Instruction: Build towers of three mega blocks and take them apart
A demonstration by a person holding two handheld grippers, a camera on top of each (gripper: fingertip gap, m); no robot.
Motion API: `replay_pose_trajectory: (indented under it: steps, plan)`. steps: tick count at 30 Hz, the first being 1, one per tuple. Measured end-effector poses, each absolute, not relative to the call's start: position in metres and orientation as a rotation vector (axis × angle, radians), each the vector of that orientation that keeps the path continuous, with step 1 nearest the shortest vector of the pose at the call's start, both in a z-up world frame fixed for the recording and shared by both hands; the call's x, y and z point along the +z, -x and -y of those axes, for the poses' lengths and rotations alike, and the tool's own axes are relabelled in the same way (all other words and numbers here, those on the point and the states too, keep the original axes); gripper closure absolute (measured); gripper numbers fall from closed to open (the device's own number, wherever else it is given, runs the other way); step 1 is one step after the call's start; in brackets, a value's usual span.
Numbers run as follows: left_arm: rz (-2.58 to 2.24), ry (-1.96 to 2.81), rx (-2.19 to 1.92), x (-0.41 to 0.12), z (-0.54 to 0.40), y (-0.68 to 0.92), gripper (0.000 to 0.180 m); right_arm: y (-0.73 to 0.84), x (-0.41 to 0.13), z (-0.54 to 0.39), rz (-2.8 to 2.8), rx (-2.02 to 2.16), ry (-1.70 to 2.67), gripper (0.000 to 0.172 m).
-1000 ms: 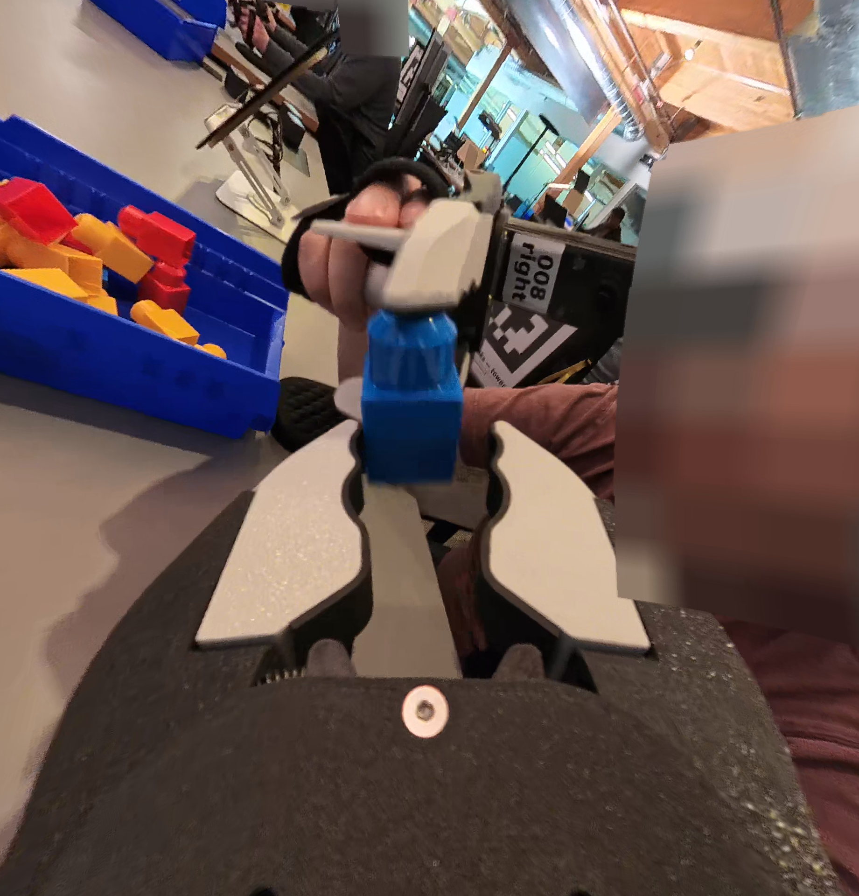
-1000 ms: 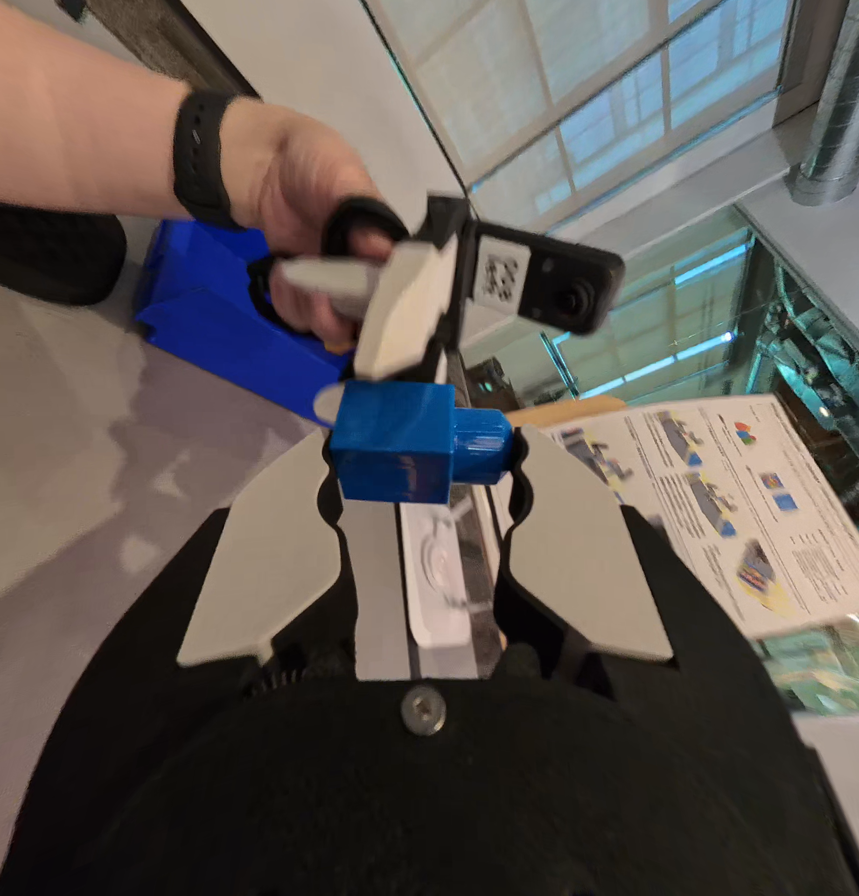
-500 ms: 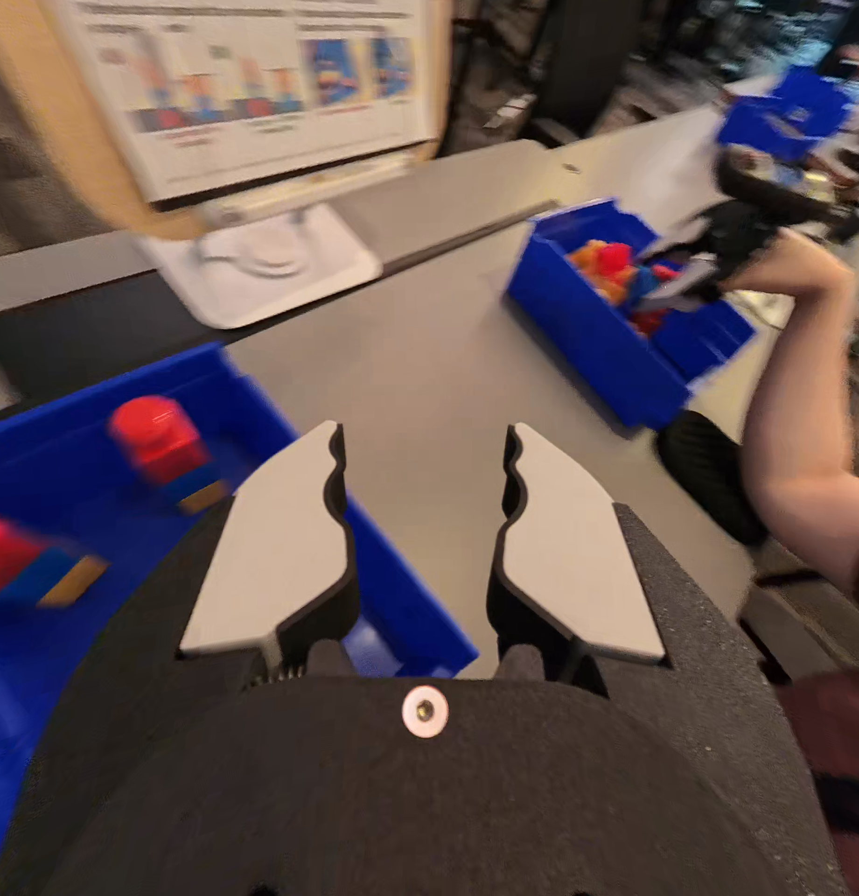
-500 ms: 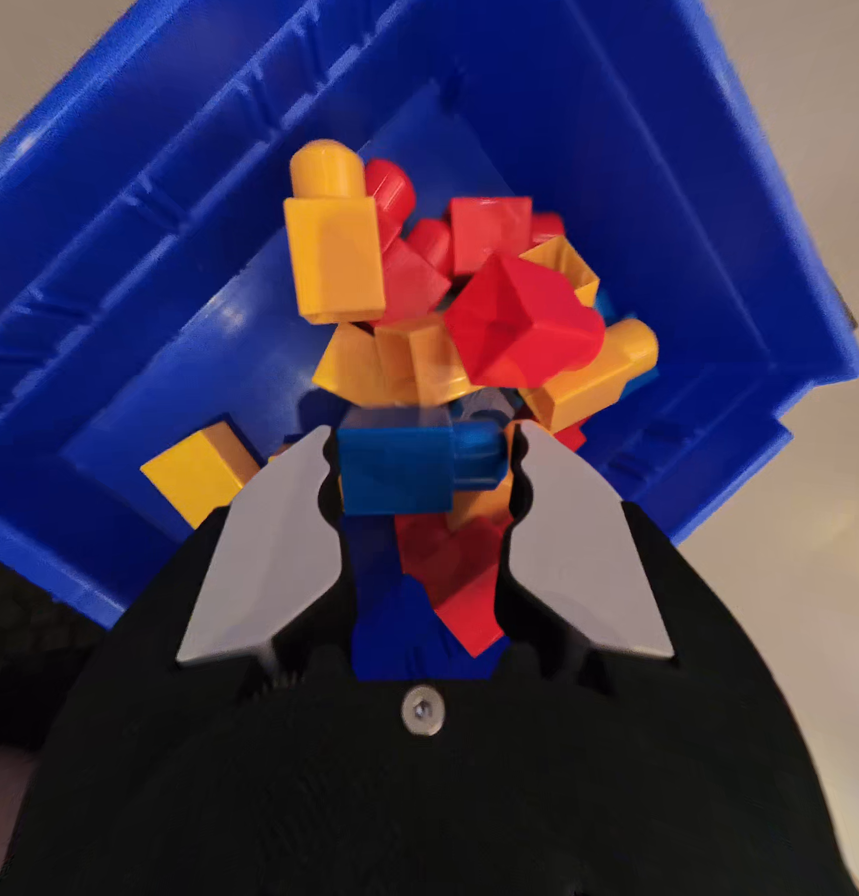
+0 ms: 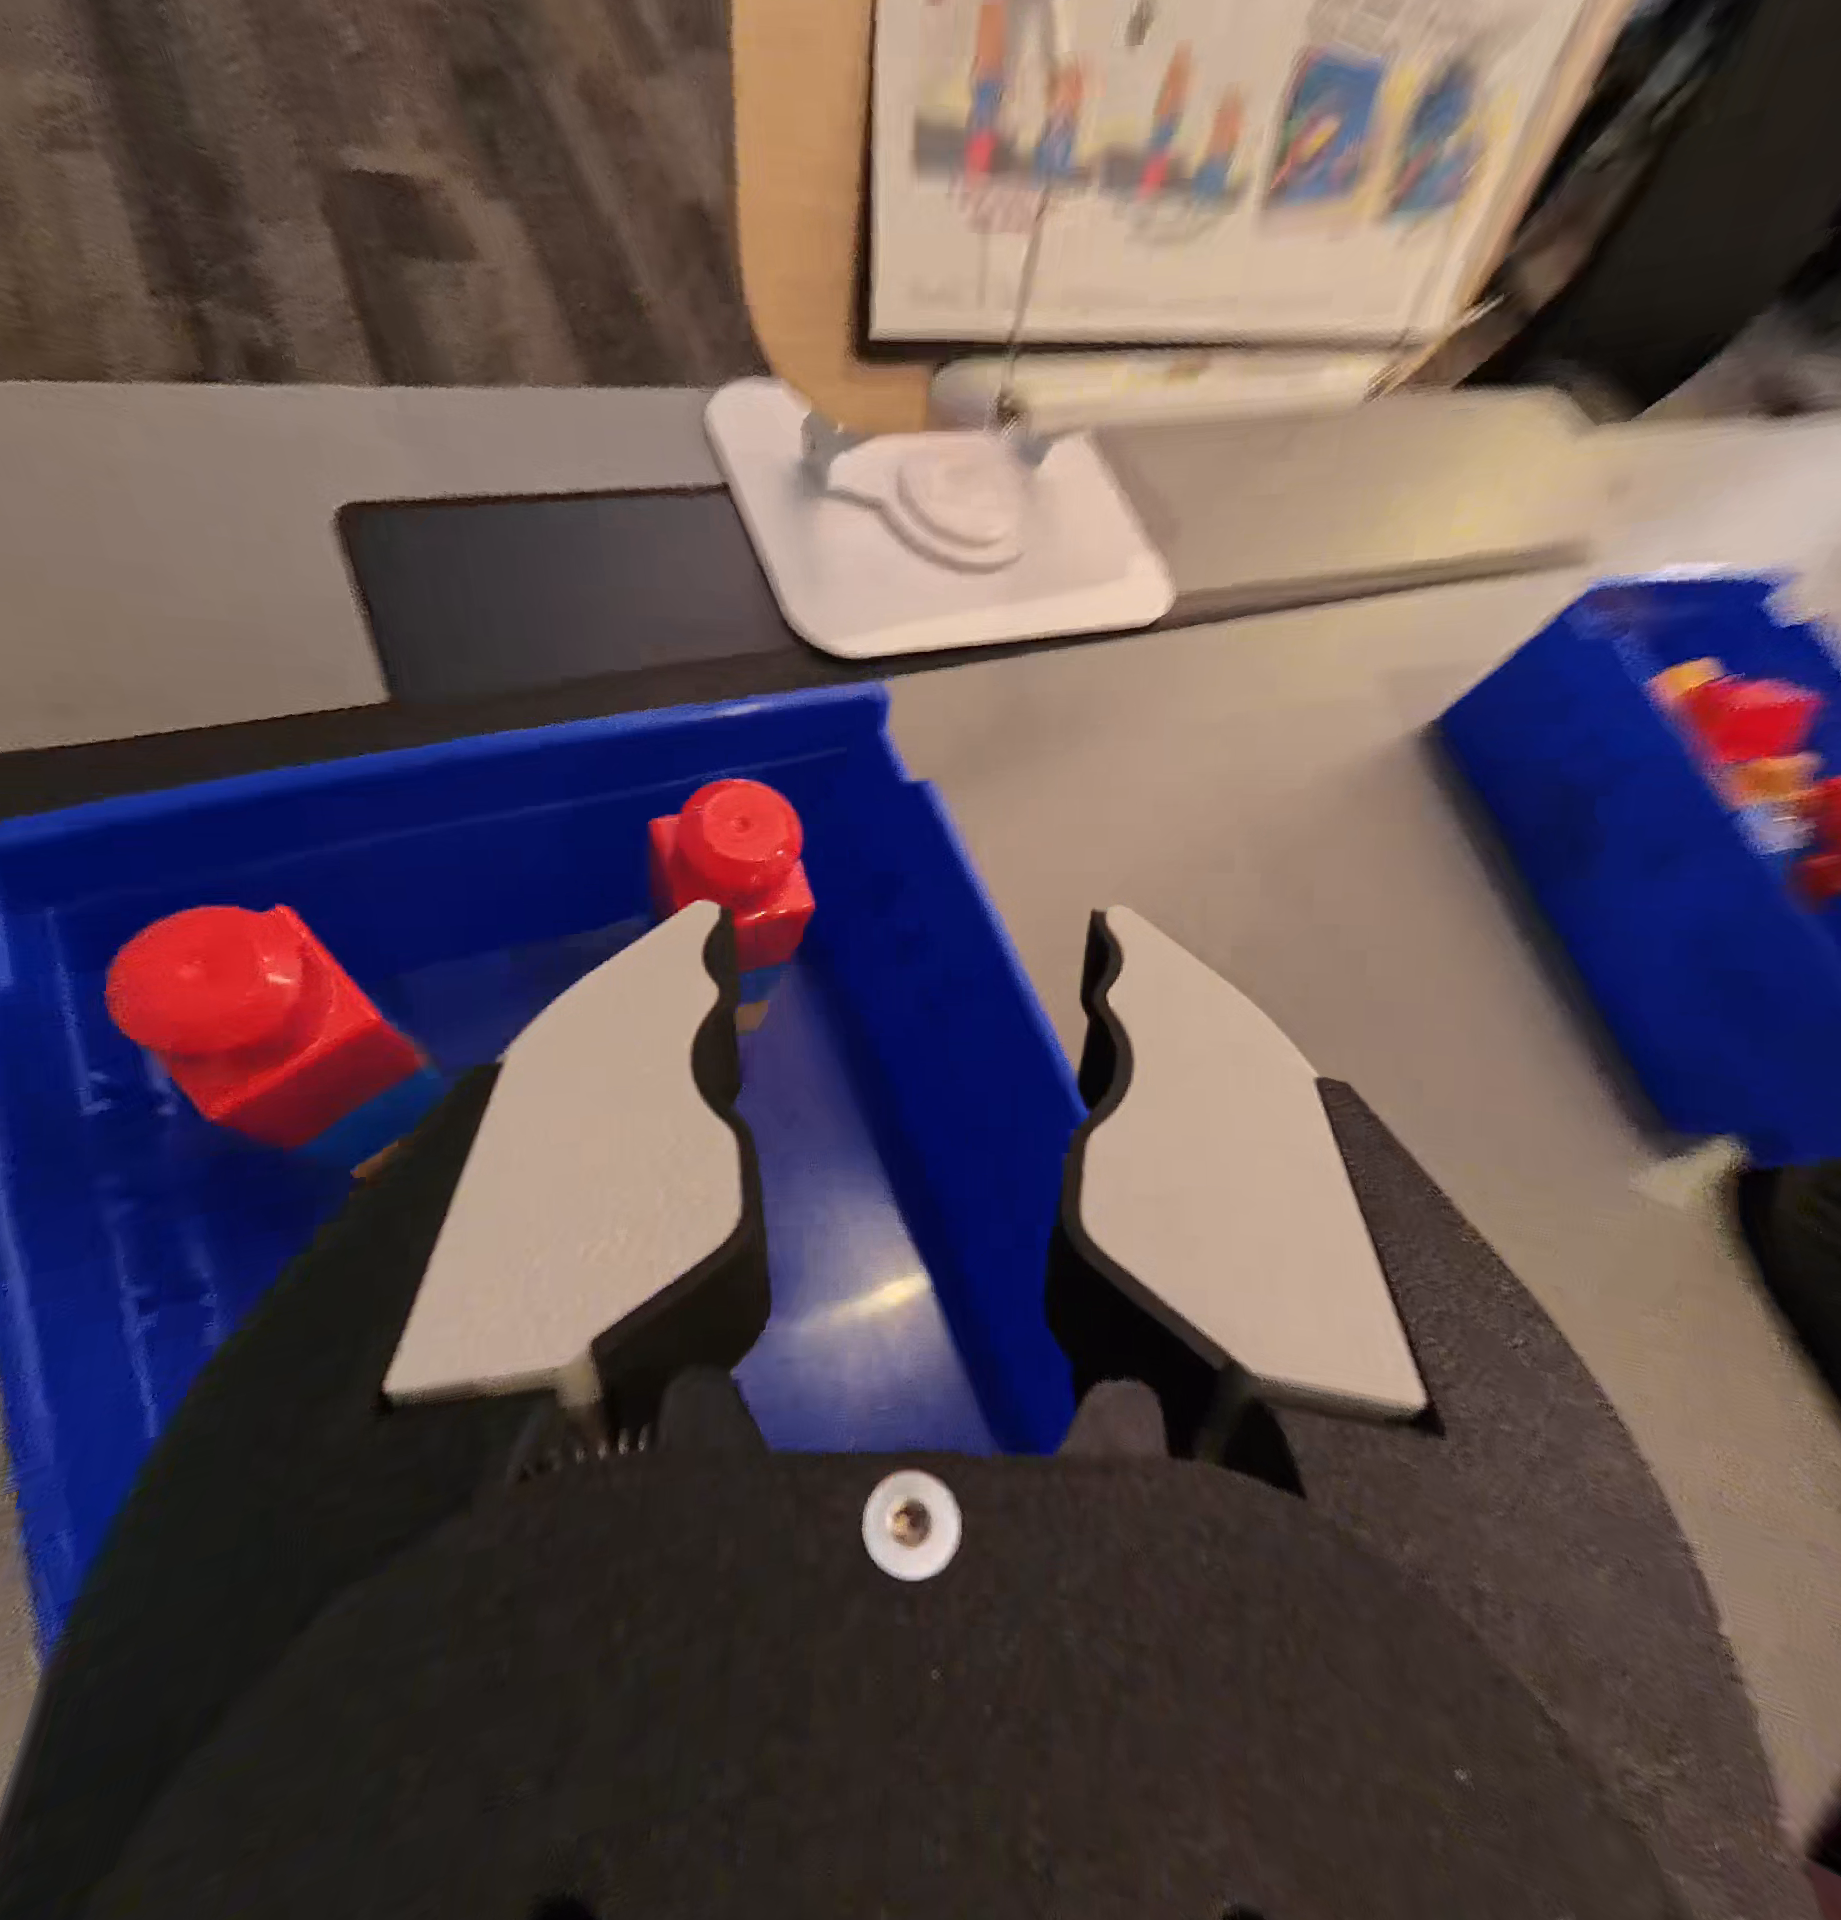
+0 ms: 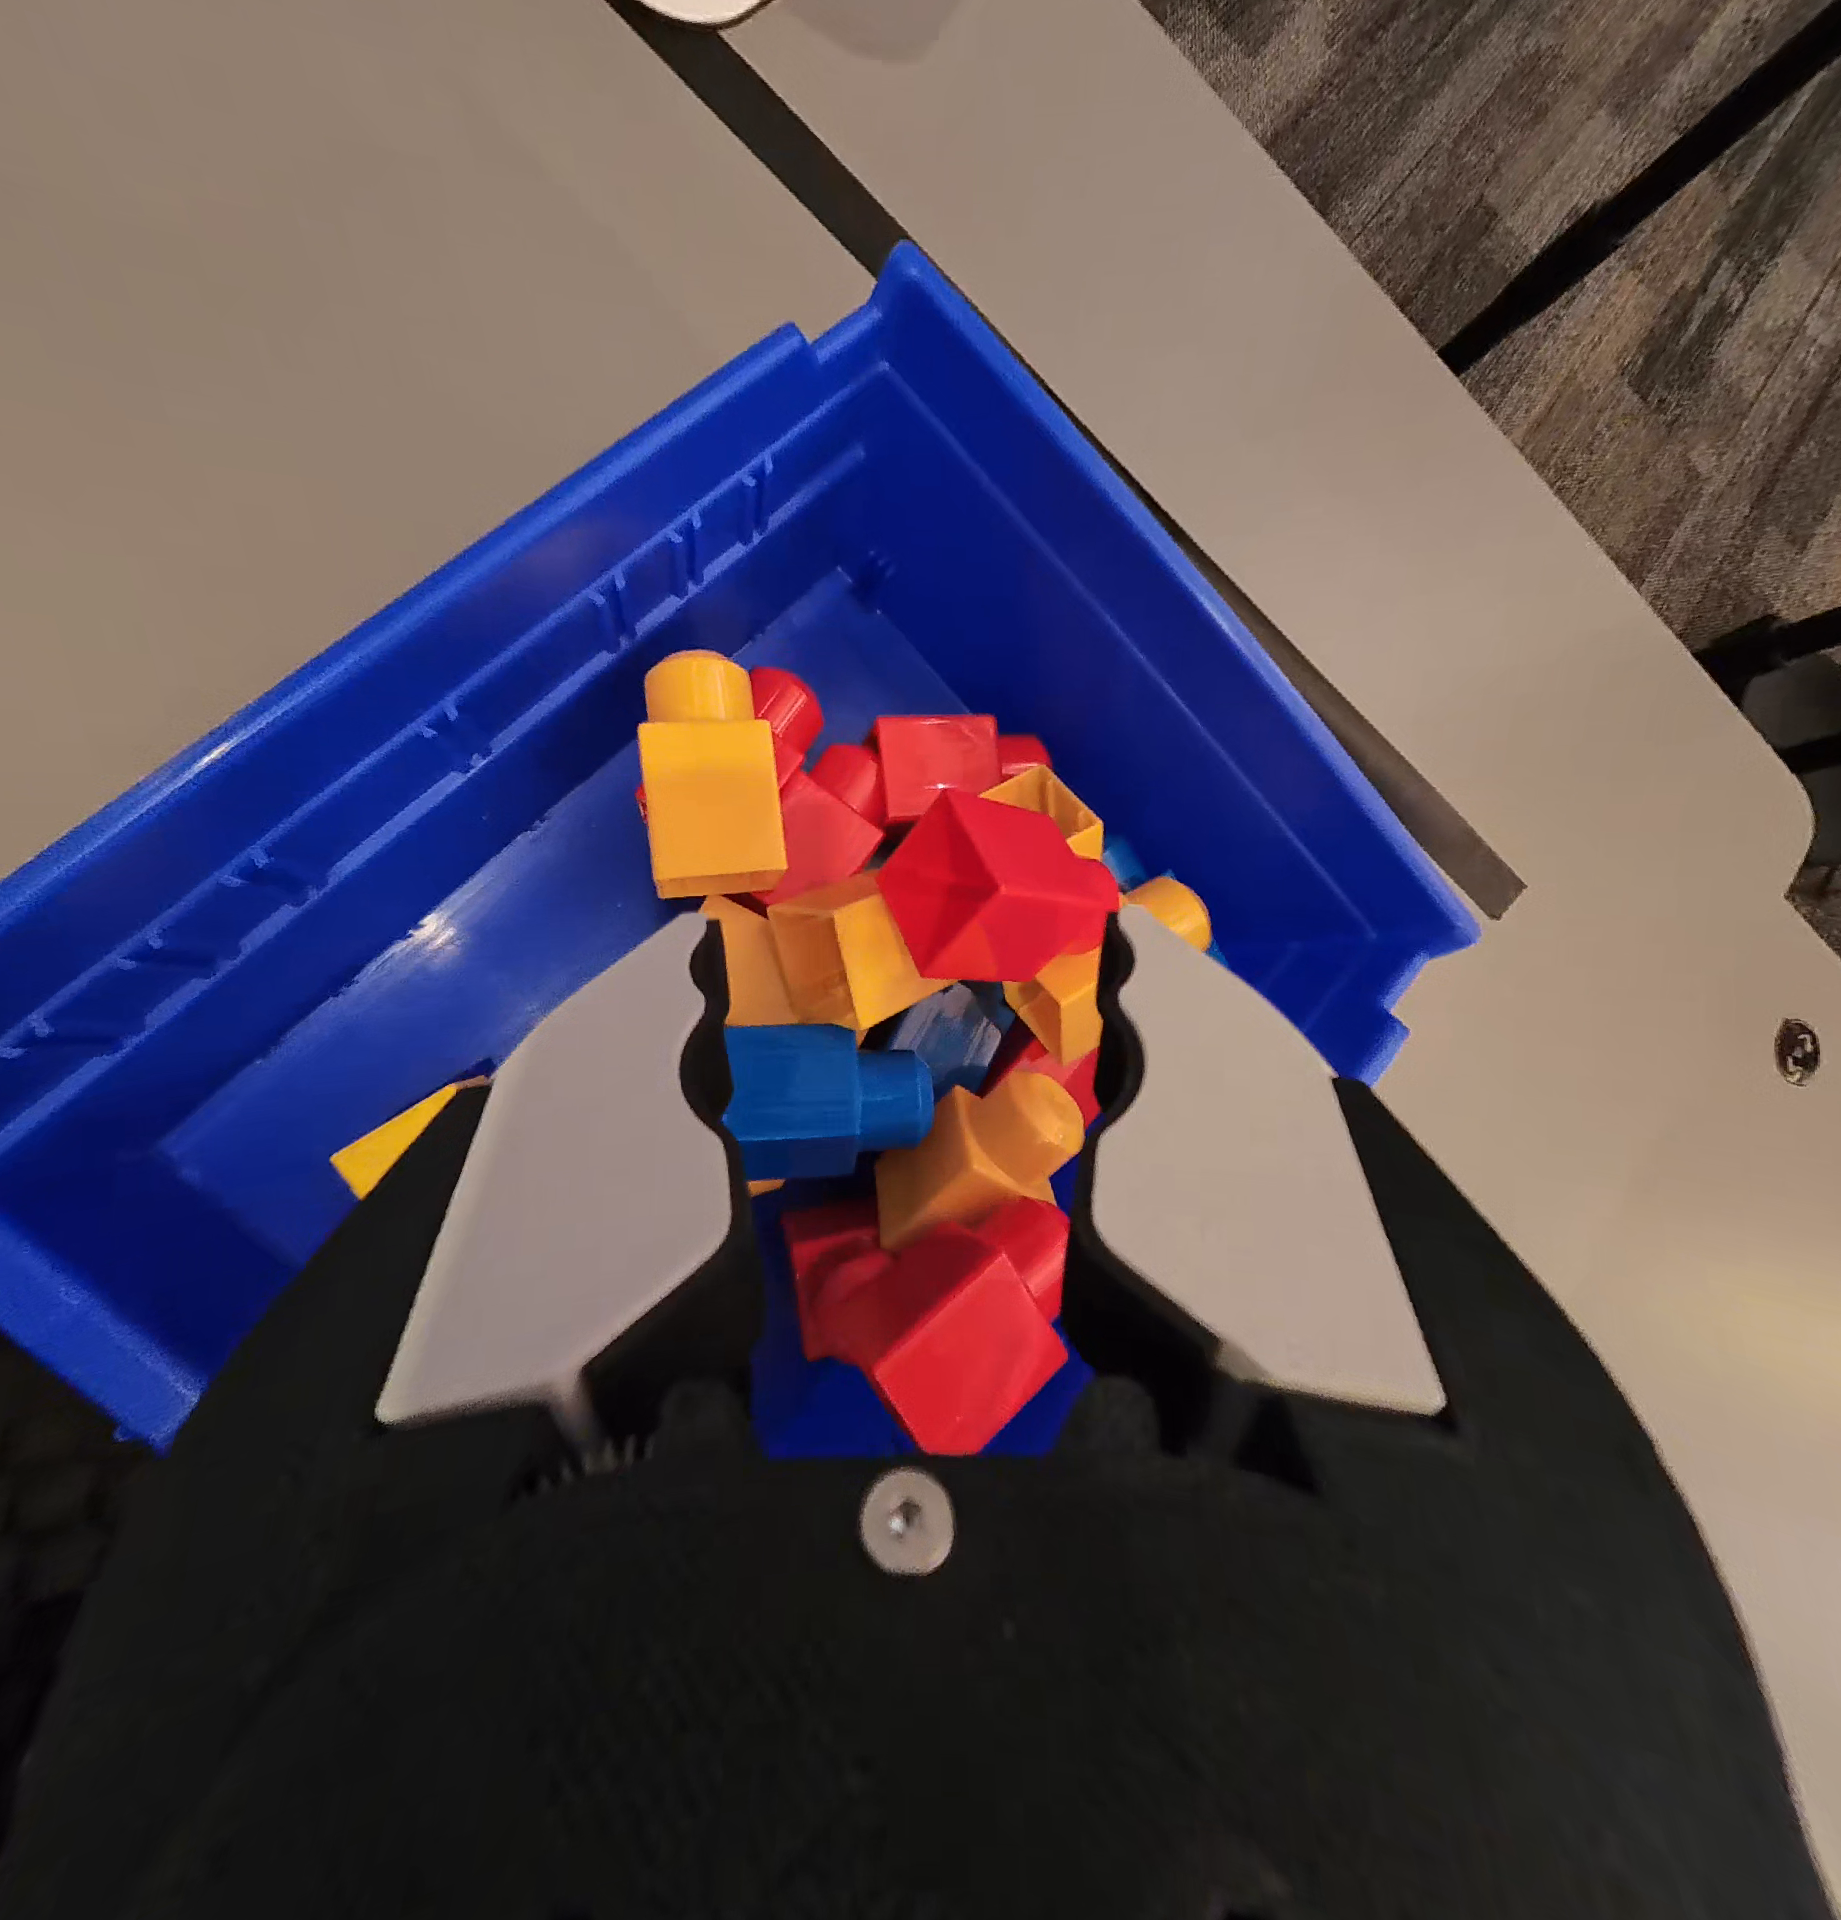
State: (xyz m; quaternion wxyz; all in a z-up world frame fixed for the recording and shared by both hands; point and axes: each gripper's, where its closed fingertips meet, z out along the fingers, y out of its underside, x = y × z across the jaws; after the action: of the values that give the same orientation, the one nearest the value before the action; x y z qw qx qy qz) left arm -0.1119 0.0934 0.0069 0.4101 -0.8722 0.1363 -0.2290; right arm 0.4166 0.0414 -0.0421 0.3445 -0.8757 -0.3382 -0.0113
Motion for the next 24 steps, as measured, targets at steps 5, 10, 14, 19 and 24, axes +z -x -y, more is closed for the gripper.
replay_pose_trajectory:
  steps: [5,10,14,19,24]
  plan:
    - [-0.323,2.347,-0.193,-0.035,-0.116,0.116,0.108,-0.416,-0.04,-0.041,0.823,0.055,2.282,0.102]
    - [-0.353,2.429,0.104,-0.072,-0.13,0.127,0.112,-0.412,-0.031,-0.039,0.822,0.086,2.235,0.104]
    - [-0.381,2.481,0.18,-0.096,-0.135,0.13,0.118,-0.41,-0.029,-0.038,0.832,0.084,2.228,0.105]
    - [-0.431,2.491,0.037,-0.105,-0.136,0.118,0.138,-0.411,-0.024,-0.039,0.82,0.068,2.212,0.11]
    - [-0.433,2.43,-0.045,-0.061,-0.121,0.115,0.139,-0.404,0.002,-0.041,0.797,0.043,2.111,0.113]
